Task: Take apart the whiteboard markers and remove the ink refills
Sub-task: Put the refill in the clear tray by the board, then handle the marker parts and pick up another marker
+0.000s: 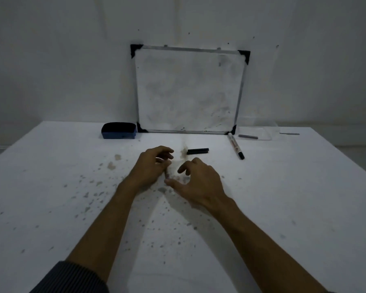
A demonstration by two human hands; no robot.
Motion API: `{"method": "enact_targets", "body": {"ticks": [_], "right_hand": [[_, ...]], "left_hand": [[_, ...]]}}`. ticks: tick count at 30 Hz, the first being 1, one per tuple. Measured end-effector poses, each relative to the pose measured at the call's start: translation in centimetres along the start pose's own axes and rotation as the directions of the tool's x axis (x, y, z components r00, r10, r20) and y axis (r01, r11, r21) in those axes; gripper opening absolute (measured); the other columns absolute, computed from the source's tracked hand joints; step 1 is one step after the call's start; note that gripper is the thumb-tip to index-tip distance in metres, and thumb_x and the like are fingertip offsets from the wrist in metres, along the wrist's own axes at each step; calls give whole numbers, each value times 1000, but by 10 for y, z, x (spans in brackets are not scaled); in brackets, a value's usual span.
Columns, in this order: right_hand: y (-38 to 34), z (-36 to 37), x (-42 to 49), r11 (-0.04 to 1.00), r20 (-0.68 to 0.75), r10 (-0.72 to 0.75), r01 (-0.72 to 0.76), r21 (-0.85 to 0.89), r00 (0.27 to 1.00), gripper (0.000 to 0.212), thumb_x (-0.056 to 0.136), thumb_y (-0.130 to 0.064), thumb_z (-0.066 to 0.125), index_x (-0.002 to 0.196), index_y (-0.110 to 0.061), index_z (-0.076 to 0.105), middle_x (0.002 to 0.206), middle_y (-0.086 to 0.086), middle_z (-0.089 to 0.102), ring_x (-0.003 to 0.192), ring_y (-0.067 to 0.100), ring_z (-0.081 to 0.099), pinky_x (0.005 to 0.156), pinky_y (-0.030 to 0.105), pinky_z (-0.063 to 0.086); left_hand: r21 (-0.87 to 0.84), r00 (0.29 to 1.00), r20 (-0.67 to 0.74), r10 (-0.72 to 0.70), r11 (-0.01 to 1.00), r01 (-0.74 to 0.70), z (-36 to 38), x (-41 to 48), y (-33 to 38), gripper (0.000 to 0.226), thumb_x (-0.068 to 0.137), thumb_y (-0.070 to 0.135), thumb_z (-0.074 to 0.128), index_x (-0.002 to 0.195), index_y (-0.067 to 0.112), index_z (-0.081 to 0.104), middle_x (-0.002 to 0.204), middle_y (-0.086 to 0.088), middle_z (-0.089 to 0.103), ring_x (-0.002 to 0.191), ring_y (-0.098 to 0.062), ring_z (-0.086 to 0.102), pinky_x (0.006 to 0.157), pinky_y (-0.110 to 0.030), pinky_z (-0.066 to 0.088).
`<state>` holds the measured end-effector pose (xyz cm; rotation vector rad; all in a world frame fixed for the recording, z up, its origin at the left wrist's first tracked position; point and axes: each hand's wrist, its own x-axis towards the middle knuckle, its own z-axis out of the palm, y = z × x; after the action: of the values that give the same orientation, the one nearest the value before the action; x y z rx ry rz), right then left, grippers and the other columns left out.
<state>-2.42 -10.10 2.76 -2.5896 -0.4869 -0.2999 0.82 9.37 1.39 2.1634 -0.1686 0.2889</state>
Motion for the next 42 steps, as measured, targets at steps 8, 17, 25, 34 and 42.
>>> {"method": "enact_targets", "body": {"ticks": [8,17,25,34,42], "right_hand": [[-10,14,2,997,-35,73,-74,-23,997,35,90,-51,66,86,-18,78,78,-1,75,71,15,68,70,31,55],[26,-22,34,900,47,164,-169,402,985,31,96,-41,68,113,-18,79,102,-2,80,89,7,73,81,22,57],[72,-10,68,976,-183,155,-121,181,971,22,98,-21,66,118,-21,75,104,5,70,96,21,66,80,28,49],[84,5,80,992,-43,86,-81,96,995,17,100,-24,66,114,-17,72,108,8,51,85,18,57,71,21,40],[79,-3,50,792,-86,207,-116,600,975,22,104,-32,57,119,-18,67,98,-9,72,81,4,65,65,19,52]], "left_hand": [[62,991,-39,130,990,-127,9,0,-11,20,104,21,63,119,25,75,108,9,78,99,5,67,89,-18,55],[192,950,-1,314,932,-307,14,2,4,38,100,55,56,117,31,80,93,30,69,87,6,59,81,-9,37],[-45,995,-26,94,994,-95,23,2,-8,27,102,43,64,114,27,81,81,18,78,76,3,72,68,-8,51],[-84,999,-49,22,996,-26,25,11,-18,19,100,51,61,102,43,78,86,25,78,76,1,73,65,-7,51],[-312,999,-31,-25,950,14,22,9,-7,27,95,48,71,119,38,78,94,16,82,69,-7,72,63,-22,60]]}}
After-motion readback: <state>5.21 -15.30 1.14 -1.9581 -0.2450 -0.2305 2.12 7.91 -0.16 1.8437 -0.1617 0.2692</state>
